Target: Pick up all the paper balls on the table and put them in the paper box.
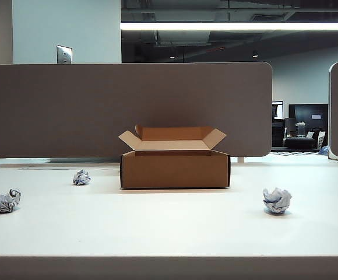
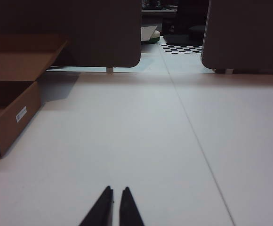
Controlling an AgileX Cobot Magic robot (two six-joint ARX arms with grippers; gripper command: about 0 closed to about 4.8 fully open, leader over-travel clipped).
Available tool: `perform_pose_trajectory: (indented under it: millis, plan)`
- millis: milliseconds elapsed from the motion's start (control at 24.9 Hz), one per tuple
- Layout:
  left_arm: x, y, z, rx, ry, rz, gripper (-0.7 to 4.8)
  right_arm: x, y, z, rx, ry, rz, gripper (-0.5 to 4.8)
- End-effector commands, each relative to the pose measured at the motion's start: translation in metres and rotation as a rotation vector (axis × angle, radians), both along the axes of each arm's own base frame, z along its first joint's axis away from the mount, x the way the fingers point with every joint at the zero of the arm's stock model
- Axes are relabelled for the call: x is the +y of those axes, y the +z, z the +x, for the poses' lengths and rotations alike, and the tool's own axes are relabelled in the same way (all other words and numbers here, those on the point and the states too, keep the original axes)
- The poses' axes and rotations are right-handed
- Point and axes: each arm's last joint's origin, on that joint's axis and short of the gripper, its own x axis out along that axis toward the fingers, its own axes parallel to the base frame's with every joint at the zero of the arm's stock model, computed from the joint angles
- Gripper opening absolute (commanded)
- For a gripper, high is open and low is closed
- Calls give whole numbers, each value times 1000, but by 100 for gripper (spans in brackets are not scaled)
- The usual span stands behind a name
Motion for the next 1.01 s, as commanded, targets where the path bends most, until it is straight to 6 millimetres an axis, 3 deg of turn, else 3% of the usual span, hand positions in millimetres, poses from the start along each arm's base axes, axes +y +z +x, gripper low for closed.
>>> perform_pose_trajectory:
  millis: [40,362,443,563,805,966,1006]
  plan:
    - [0,2,0,-8,-5,-2,-2,0,1,0,-22,-6,4,40]
    - [0,1,0,1,-4,0,-2,0,1,0,-20,-5,7,37]
    - [0,3,-1,-5,-4,-28,-2,0,8,-1,-72,-4,7,-9]
    - [1,24,-5,-59,9,-54,-5,1,33,-6,-205,-1,-2,-9]
    - [2,79,-21,-172,40,-73,-5,1,69,-16,-293,-7,125,-9]
    - [2,110,-23,-136,29,-68,-5,2,98,-23,-317,2,123,-9]
    - [2,123,-19,-93,31,-65,-5,2,117,-26,-306,-2,104,-9]
